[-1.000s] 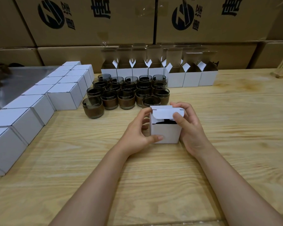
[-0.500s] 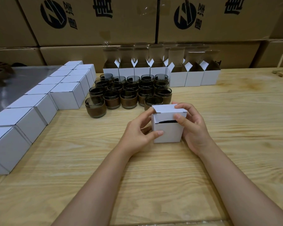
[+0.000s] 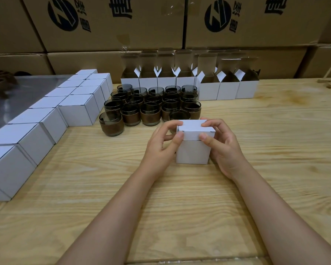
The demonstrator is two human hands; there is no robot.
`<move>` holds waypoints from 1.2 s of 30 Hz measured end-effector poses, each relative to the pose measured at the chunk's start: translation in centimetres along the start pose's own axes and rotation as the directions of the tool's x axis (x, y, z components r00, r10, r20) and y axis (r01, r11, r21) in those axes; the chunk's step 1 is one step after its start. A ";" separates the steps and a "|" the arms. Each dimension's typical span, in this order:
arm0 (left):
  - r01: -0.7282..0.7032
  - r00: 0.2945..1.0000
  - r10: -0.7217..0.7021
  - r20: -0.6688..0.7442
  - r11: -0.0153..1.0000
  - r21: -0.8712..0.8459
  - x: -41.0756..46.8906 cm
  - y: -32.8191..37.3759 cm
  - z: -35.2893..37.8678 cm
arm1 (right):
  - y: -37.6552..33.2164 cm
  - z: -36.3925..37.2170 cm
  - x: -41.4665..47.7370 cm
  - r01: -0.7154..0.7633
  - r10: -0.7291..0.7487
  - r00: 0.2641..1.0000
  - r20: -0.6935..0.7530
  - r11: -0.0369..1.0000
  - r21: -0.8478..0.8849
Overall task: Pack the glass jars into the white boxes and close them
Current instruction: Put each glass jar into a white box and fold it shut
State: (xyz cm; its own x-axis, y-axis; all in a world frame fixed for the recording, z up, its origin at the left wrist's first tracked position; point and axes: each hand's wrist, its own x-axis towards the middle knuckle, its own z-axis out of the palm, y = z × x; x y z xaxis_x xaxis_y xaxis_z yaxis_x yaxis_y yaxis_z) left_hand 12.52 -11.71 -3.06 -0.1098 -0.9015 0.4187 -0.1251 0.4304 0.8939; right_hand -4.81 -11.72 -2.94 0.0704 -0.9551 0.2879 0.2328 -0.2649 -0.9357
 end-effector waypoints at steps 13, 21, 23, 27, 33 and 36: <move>0.047 0.999 -0.047 0.012 0.998 0.030 0.0 -0.3 0.0 | 0.0 -0.2 0.0 -0.021 0.021 0.999 0.040 1.000 0.003; 0.082 0.997 -0.081 -0.017 0.997 0.012 -0.1 0.2 0.1 | 0.4 -0.9 0.2 -0.076 0.076 0.997 -0.007 0.997 0.013; 0.035 0.997 -0.024 -0.067 0.984 0.176 -0.1 0.5 0.2 | 0.5 -0.9 0.2 -0.076 0.076 0.997 0.004 0.997 0.015; -0.351 0.884 0.464 0.055 0.582 0.734 -0.7 0.5 0.5 | 0.4 -0.8 0.2 -0.038 0.038 0.999 0.000 0.999 0.024; -0.415 0.803 0.557 0.212 0.267 0.870 -1.6 1.4 0.9 | 0.3 0.2 0.0 -0.077 0.077 0.997 -0.005 0.997 0.022; -0.372 0.808 0.561 0.182 0.245 0.895 -2.5 1.9 -1.2 | 0.2 0.2 0.1 -0.127 0.128 0.989 -0.068 0.992 0.028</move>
State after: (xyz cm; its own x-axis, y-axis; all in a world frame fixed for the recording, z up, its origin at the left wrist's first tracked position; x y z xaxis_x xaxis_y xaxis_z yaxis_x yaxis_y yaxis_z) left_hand 13.78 -8.71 -2.16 -0.3382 -0.4787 0.8102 -0.8727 0.4818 -0.0796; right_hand -4.56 -11.85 -3.00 0.0338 -0.9880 0.1508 0.2494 -0.1378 -0.9585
